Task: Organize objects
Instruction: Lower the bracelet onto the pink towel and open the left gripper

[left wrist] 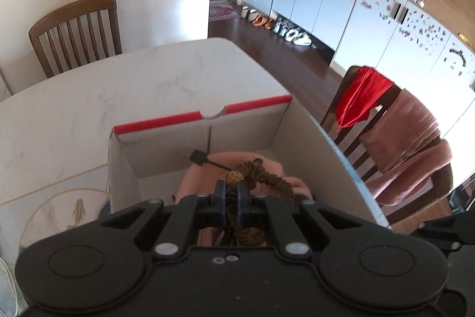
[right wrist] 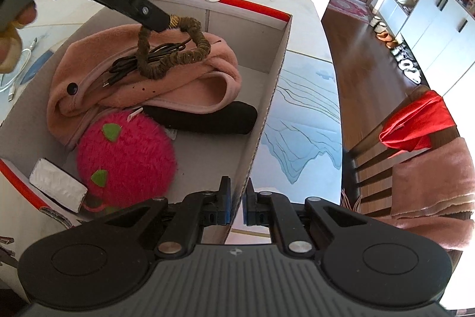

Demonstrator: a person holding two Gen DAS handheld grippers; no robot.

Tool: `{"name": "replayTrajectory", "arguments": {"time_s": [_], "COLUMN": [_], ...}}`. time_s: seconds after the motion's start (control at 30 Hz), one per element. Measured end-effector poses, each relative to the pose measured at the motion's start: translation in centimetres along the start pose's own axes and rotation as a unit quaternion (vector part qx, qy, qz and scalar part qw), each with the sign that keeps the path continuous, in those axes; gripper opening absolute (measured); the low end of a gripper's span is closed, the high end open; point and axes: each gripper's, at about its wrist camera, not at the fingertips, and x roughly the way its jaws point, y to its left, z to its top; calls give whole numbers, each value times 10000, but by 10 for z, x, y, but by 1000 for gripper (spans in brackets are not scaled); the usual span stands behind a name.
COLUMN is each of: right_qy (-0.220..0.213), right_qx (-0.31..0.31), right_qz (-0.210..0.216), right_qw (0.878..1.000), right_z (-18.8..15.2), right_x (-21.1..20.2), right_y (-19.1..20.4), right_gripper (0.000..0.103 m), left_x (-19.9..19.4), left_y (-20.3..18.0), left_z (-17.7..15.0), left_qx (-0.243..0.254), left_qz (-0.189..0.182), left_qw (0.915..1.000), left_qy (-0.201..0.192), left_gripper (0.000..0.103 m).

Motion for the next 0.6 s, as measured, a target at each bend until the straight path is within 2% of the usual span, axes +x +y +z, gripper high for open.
{"name": "replayTrajectory", "arguments": {"time_s": [0.13, 0.37, 0.43, 0.6], "right_qy": [-5, -3, 1, 19], "right_qx": [-34, -22, 0, 68], "right_qz": [12, 11, 14, 19], "right_qw": [10000, 10000, 10000, 10000], "right_z": [0, 0, 0, 1], "right_x": [0, -1, -1, -1], "right_y": [0, 0, -1, -1], "right_gripper": [7, 7, 7, 7], "left_x": [10, 15, 15, 10], "left_y": [-1, -2, -2, 0], "left_z": [-5, -10, -9, -10], "left_qx": [92, 184, 197, 171], "left_qz": [110, 92, 108, 21], "left_qw": [9998, 9993, 9992, 9994], "left_qy": [170, 317, 324, 289], "left_gripper": [6, 8, 12, 32]}}
